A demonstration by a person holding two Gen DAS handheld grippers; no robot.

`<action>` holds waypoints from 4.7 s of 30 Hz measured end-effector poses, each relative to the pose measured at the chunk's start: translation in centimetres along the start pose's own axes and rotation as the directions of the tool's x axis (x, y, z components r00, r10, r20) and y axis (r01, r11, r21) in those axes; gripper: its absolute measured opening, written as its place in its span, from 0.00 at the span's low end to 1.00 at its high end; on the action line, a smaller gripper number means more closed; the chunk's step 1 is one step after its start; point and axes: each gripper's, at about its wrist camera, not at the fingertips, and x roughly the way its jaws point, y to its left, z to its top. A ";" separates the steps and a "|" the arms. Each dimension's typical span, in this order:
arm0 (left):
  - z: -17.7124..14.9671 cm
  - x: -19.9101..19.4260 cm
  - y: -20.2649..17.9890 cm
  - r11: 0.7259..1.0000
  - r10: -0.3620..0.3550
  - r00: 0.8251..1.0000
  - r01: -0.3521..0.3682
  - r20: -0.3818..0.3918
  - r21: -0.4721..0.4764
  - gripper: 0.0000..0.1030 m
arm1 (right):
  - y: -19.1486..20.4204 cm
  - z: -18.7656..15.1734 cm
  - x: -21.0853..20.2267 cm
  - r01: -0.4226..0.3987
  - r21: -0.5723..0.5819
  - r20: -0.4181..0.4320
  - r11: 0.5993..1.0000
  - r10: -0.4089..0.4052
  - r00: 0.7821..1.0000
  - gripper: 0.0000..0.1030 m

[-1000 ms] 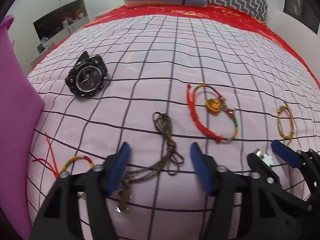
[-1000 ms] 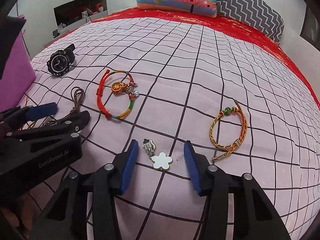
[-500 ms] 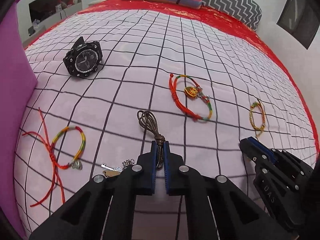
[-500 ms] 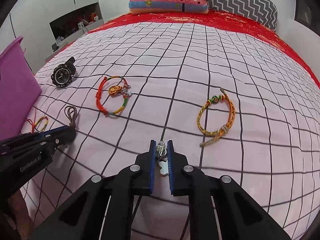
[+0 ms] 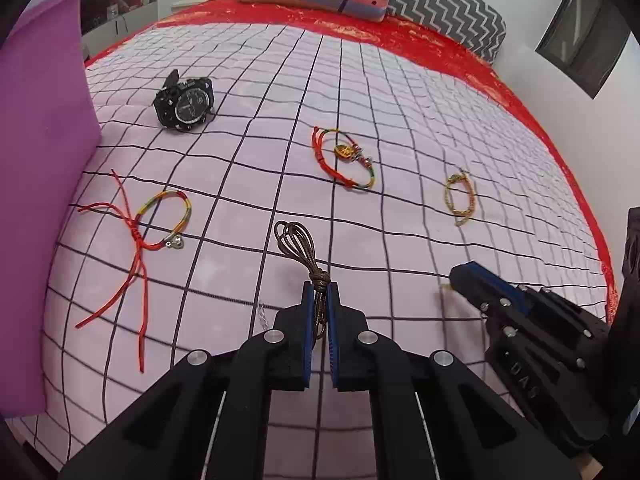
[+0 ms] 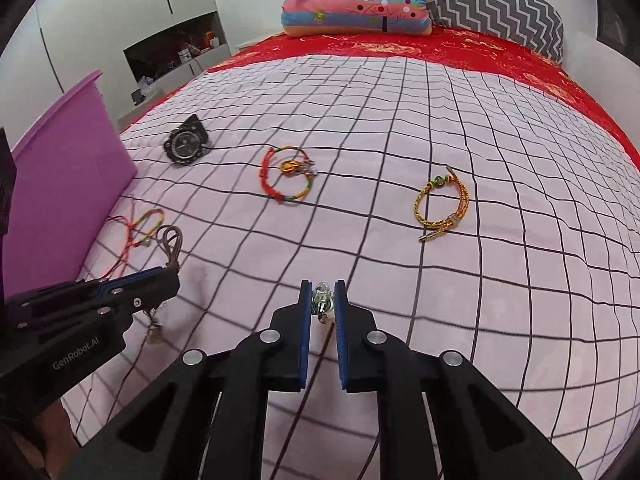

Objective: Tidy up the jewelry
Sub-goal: 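Carry both items into the purple tub and open both tools, then withdraw both tools from the tub back over the bed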

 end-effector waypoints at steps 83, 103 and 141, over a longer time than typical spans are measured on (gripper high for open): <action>-0.9 -23.0 25.3 0.816 0.500 0.854 -0.408 0.147 -0.410 0.89 | 33.5 10.5 -6.2 -0.309 -0.419 0.009 0.854 0.345 0.939 0.39; -1.4 -23.7 22.1 0.818 0.507 0.850 -0.423 0.143 -0.391 0.94 | 29.9 9.5 -7.8 -0.320 -0.369 0.031 0.873 0.356 0.934 0.51; -2.9 -22.1 8.9 0.910 0.396 0.887 -0.345 0.236 -0.230 0.94 | 12.0 3.9 -12.2 -0.183 -0.127 0.135 0.975 0.200 0.970 0.65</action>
